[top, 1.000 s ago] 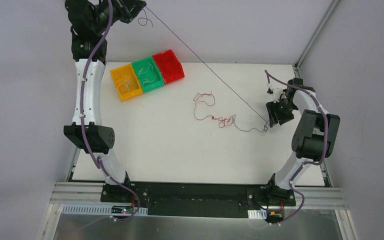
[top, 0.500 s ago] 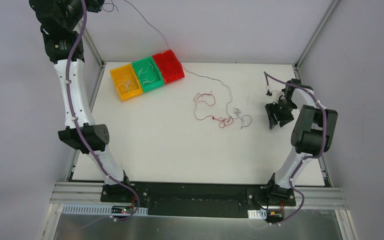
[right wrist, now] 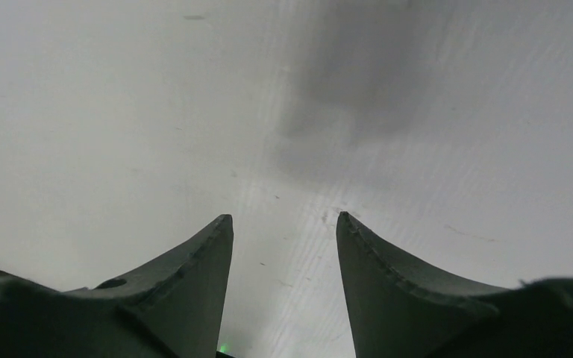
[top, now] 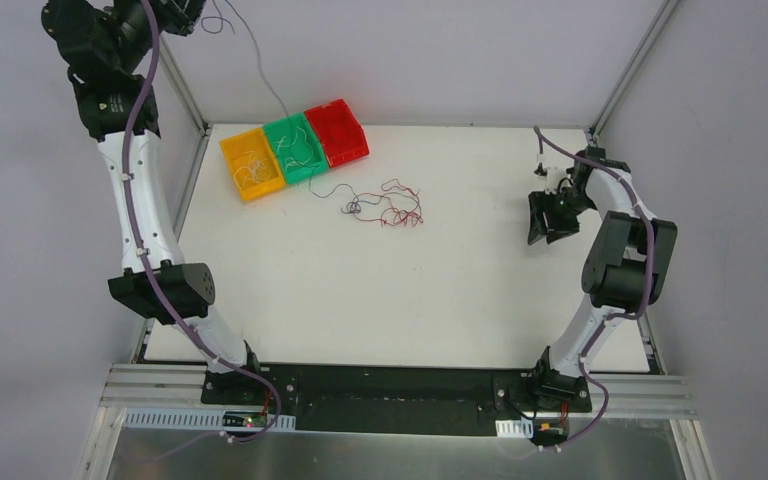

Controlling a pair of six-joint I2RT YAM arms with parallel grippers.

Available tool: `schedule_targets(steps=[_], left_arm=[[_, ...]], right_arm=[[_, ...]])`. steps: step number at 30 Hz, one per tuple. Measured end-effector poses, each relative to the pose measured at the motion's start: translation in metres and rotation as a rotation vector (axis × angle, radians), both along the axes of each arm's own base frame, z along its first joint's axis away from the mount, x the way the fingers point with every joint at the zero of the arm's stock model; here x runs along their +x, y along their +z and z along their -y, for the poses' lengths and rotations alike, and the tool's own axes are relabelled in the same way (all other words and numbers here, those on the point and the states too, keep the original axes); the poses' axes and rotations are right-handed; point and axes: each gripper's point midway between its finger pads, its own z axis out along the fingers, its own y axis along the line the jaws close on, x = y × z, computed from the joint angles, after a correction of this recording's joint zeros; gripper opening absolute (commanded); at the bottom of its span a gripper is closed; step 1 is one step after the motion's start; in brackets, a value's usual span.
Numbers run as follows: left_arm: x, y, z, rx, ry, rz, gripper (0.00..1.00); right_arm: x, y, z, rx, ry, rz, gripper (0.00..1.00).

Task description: Untangle the cables

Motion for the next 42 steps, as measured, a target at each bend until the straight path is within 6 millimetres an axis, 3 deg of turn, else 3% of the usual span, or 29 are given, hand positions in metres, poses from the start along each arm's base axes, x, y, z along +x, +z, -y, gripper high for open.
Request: schedule_targets(steps=[3, 5, 7, 11, 13, 15, 18, 23, 26, 29, 31, 33, 36, 40, 42], left_arm=[[-0.003, -0.011, 0.02, -0.003, -0.077, -0.029, 0.0], [-0.004, -0.017, 0.03, -0.005, -0.119, -0.048, 0.0], [-0.004, -0.021, 0.033, -0.005, -0.14, -0.055, 0.0], [-0.004, -0.023, 0.035, -0.01, -0.156, -0.059, 0.0], [-0.006, -0.023, 0.036, -0.01, -0.161, -0.058, 0.0], [-0.009, -0.022, 0.037, -0.006, -0.165, -0.054, 0.0], [-0.015, -0.02, 0.039, -0.001, -0.169, -0.047, 0.0], [-0.028, -0.015, 0.042, 0.006, -0.17, -0.026, 0.0], [-0.033, -0.014, 0.043, 0.008, -0.169, -0.022, 0.0], [-0.036, -0.017, 0.044, 0.007, -0.168, -0.026, 0.0], [-0.037, -0.019, 0.044, 0.012, -0.166, -0.028, 0.0], [-0.038, -0.021, 0.044, 0.022, -0.16, -0.025, 0.0], [-0.039, -0.02, 0.044, 0.037, -0.152, -0.015, 0.0], [-0.038, -0.02, 0.039, 0.055, -0.121, -0.004, 0.0], [-0.035, -0.019, 0.031, 0.057, -0.09, 0.001, 0.0]], right_arm=[[0.014, 0.019, -0.023, 0.076, -0.009, 0.076, 0.51], [0.025, 0.038, -0.051, 0.117, 0.029, 0.146, 0.51], [0.039, 0.056, -0.086, 0.148, 0.096, 0.215, 0.59], [0.073, 0.093, -0.186, 0.236, 0.283, 0.374, 0.7], [0.087, 0.099, -0.233, 0.279, 0.363, 0.428, 0.74], [0.097, 0.094, -0.274, 0.309, 0.435, 0.458, 0.79], [0.104, 0.066, -0.327, 0.305, 0.551, 0.469, 0.9], [0.106, 0.005, -0.385, 0.257, 0.733, 0.451, 0.93], [0.115, -0.018, -0.404, 0.215, 0.813, 0.469, 0.92], [0.127, -0.03, -0.404, 0.156, 0.855, 0.505, 0.88], [0.136, -0.03, -0.401, 0.118, 0.881, 0.536, 0.76], [0.144, -0.029, -0.395, 0.069, 0.913, 0.567, 0.5], [0.152, -0.03, -0.384, -0.002, 0.958, 0.587, 0.22], [0.149, -0.034, -0.361, -0.063, 0.991, 0.549, 0.0], [0.139, -0.035, -0.333, -0.096, 0.994, 0.488, 0.0]])
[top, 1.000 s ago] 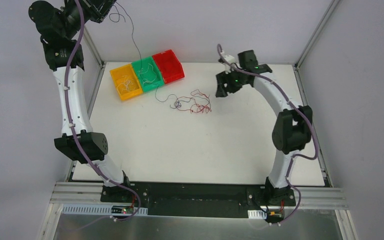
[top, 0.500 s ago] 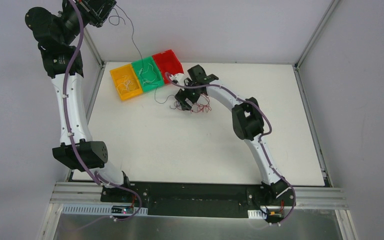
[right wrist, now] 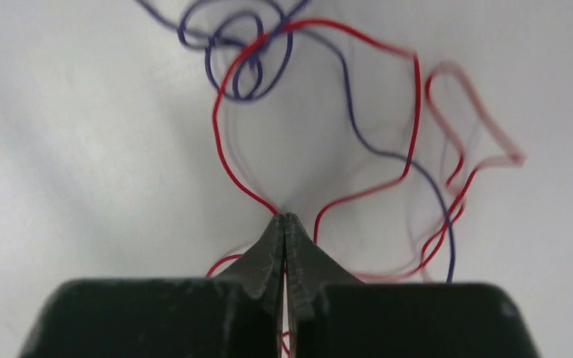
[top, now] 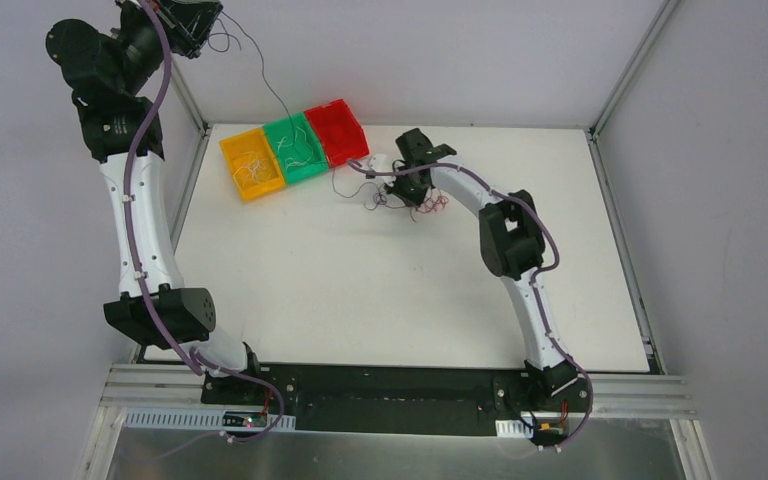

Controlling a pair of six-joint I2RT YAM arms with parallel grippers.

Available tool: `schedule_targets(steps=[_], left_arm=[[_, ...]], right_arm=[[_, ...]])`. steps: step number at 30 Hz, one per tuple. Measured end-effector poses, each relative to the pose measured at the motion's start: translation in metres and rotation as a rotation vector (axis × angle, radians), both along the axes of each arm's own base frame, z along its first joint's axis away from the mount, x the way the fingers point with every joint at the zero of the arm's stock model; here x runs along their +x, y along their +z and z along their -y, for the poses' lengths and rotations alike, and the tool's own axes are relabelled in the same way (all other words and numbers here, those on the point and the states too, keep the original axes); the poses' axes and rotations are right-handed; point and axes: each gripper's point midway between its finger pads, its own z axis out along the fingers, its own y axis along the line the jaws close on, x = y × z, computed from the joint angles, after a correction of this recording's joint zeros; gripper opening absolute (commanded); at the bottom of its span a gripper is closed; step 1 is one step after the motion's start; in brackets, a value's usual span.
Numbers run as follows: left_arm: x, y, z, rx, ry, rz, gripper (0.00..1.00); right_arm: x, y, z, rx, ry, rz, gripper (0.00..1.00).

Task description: Untangle the cables

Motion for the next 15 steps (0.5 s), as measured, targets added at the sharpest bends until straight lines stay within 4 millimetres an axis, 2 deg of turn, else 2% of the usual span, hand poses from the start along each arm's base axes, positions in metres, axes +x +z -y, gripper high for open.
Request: schedule_targets(steps=[4, 7, 9, 11, 15], left_arm=[[0.007, -0.001, -0.032, -0.014, 0.112, -0.01, 0.0], [0.01, 0.001, -0.065, -0.022, 0.231, -0.013, 0.0], [0.011, 0.007, -0.083, -0.021, 0.296, -0.002, 0.0], [0.011, 0.013, -0.102, -0.013, 0.364, 0.014, 0.0], [0.006, 0.021, -0.125, 0.001, 0.46, 0.028, 0.0]], right_arm=[[-0.019, -0.002, 0.069, -0.082, -0.082, -0.11, 0.0], [-0.031, -0.003, 0.128, -0.116, -0.204, -0.215, 0.0], [-0.038, -0.003, 0.158, -0.126, -0.294, -0.282, 0.0], [-0.047, -0.004, 0.182, -0.136, -0.379, -0.343, 0.0], [-0.068, -0.005, 0.203, -0.17, -0.48, -0.432, 0.0]])
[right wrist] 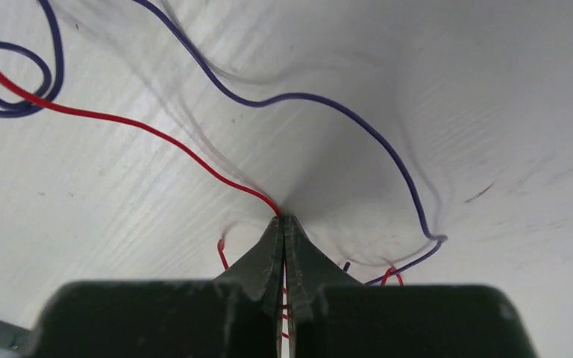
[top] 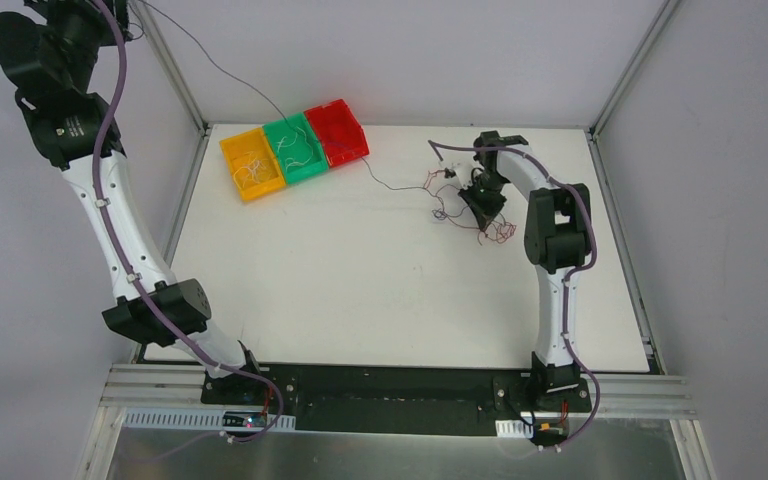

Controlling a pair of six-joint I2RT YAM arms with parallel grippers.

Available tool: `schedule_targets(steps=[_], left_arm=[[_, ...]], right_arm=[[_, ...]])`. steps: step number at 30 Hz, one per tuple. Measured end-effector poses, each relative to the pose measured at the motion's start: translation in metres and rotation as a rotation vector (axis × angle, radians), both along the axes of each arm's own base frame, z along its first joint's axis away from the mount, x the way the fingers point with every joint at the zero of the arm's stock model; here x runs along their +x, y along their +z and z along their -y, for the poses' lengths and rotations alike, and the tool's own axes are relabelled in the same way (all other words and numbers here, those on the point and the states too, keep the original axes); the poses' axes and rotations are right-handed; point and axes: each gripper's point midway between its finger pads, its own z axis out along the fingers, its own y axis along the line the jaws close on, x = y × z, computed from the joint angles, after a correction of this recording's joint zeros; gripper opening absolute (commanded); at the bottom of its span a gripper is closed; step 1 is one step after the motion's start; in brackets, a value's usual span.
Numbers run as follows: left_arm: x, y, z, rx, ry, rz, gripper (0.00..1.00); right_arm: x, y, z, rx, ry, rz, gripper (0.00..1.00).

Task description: Untangle the cables

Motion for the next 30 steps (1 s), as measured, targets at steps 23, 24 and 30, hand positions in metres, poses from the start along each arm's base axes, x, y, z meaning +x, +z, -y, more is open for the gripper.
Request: schedule_targets(steps=[23, 24, 30], left_arm=[[-0.056, 0.018, -0.103, 0.061, 0.508, -0.011, 0.0], [-0.055, 0.019, -0.097, 0.063, 0.477, -0.011, 0.0], [-0.02, -0.035, 0.011, -0.04, -0.109, -0.128, 0.0]], right_arm=[[-0.122, 0.001, 0.073, -0.202, -0.295, -0.503, 0.0], [-0.121, 0.001, 0.072, -0.199, -0.295, -0.502, 0.0], [-0.102, 0.004, 0.048, -0.054, -0.316, -0.441, 0.0]])
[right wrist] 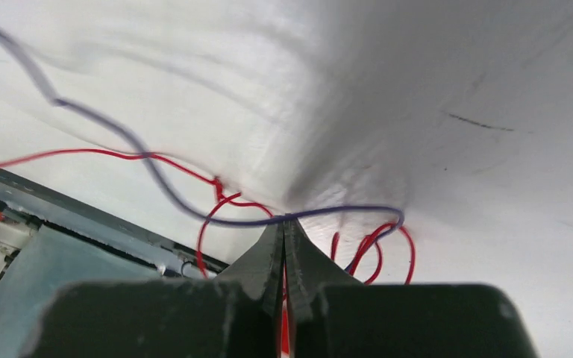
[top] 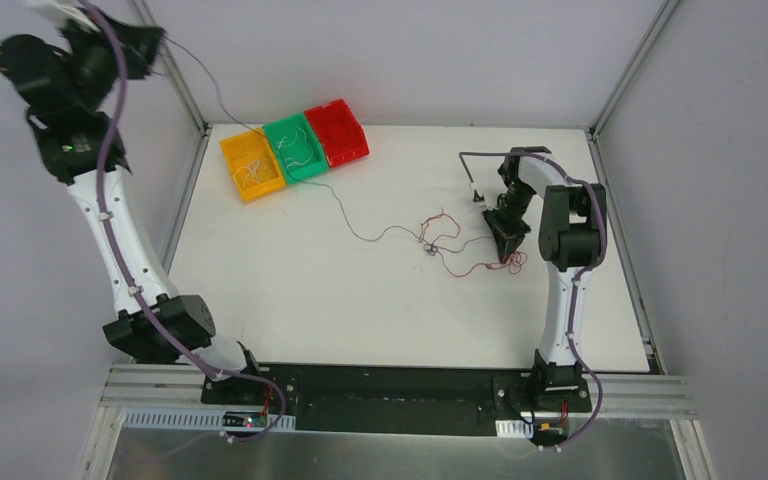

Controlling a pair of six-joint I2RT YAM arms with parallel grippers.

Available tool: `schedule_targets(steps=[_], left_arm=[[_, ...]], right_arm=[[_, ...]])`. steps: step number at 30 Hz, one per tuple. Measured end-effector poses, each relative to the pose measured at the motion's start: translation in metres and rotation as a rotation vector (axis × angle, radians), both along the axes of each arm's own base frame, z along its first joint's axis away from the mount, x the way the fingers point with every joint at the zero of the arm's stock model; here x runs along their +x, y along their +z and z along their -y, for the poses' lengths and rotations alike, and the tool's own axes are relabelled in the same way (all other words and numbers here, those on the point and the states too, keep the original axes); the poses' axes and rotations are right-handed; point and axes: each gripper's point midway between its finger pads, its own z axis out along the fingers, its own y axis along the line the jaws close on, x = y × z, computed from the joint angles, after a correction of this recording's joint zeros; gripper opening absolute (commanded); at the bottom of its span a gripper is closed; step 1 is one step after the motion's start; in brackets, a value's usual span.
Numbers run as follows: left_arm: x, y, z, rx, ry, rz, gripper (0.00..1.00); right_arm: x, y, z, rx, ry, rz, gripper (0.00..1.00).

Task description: Untangle the cables

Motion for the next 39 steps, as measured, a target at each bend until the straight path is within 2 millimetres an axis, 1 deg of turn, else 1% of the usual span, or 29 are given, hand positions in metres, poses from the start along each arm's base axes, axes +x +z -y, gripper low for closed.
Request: schedule_targets(steps=[2, 4, 5, 6, 7, 8, 9, 11, 12, 13, 14, 15, 16, 17, 19, 20, 23, 26, 27, 30, 33, 34, 37, 39], left_arm=[[0.01, -0.051, 0.051, -0.033, -0.195, -0.114, 0.0], [0.011, -0.127, 0.108, -0.056, -0.385, -0.292, 0.0], [0.008, -0.164, 0.133, -0.058, -0.469, -0.383, 0.0], [0.001, -0.197, 0.154, -0.052, -0.541, -0.464, 0.0], [-0.004, -0.221, 0.166, -0.047, -0.58, -0.523, 0.0], [-0.01, -0.247, 0.176, -0.026, -0.616, -0.581, 0.0], [-0.017, -0.27, 0.182, 0.002, -0.638, -0.631, 0.0], [-0.03, -0.309, 0.19, 0.088, -0.675, -0.7, 0.0], [-0.034, -0.323, 0.192, 0.126, -0.686, -0.723, 0.15], [-0.038, -0.339, 0.195, 0.181, -0.703, -0.741, 0.32], [-0.041, -0.356, 0.196, 0.238, -0.72, -0.759, 0.43], [-0.045, -0.373, 0.199, 0.289, -0.744, -0.781, 0.49], [-0.048, -0.385, 0.203, 0.323, -0.768, -0.799, 0.54], [-0.051, -0.398, 0.207, 0.368, -0.794, -0.817, 0.57], [-0.057, -0.417, 0.222, 0.445, -0.864, -0.829, 0.58], [-0.061, -0.424, 0.233, 0.489, -0.906, -0.827, 0.58], [-0.07, -0.438, 0.275, 0.601, -1.049, -0.789, 0.58], [-0.07, -0.45, 0.321, 0.69, -1.169, -0.737, 0.59], [-0.069, -0.457, 0.335, 0.717, -1.197, -0.726, 0.59], [-0.068, -0.482, 0.365, 0.794, -1.24, -0.716, 0.55], [-0.065, -0.505, 0.383, 0.857, -1.241, -0.725, 0.53], [-0.061, -0.513, 0.388, 0.883, -1.229, -0.726, 0.53], [-0.052, -0.527, 0.397, 0.936, -1.2, -0.72, 0.53], [-0.05, -0.532, 0.402, 0.963, -1.187, -0.714, 0.53]], right_arm=[[0.011, 0.006, -0.011, 0.051, -0.007, 0.062, 0.0], [0.017, 0.016, -0.021, 0.087, 0.002, 0.113, 0.0], [0.019, 0.021, -0.026, 0.102, 0.011, 0.137, 0.0], [0.021, 0.027, -0.031, 0.113, 0.022, 0.156, 0.0], [0.021, 0.031, -0.035, 0.124, 0.035, 0.17, 0.03], [0.021, 0.035, -0.038, 0.131, 0.045, 0.182, 0.09], [0.02, 0.037, -0.041, 0.137, 0.056, 0.193, 0.16], [0.016, 0.04, -0.045, 0.147, 0.071, 0.199, 0.34], [0.014, 0.04, -0.046, 0.15, 0.072, 0.197, 0.41], [0.013, 0.041, -0.047, 0.155, 0.071, 0.194, 0.45], [0.011, 0.042, -0.048, 0.161, 0.067, 0.193, 0.46], [0.011, 0.043, -0.049, 0.167, 0.061, 0.193, 0.46], [0.011, 0.044, -0.051, 0.174, 0.054, 0.195, 0.47], [0.011, 0.046, -0.054, 0.185, 0.046, 0.199, 0.47], [0.01, 0.051, -0.06, 0.205, 0.018, 0.201, 0.47], [0.01, 0.054, -0.065, 0.214, 0.002, 0.201, 0.47], [0.008, 0.058, -0.081, 0.229, -0.024, 0.2, 0.47], [0.008, 0.058, -0.104, 0.241, -0.049, 0.207, 0.47], [0.008, 0.057, -0.109, 0.243, -0.053, 0.211, 0.47], [0.011, 0.056, -0.123, 0.247, -0.084, 0.222, 0.46], [0.014, 0.054, -0.129, 0.244, -0.126, 0.228, 0.46], [0.017, 0.052, -0.131, 0.243, -0.144, 0.231, 0.45], [0.019, 0.044, -0.132, 0.232, -0.178, 0.23, 0.44], [0.018, 0.037, -0.13, 0.216, -0.199, 0.221, 0.43]])
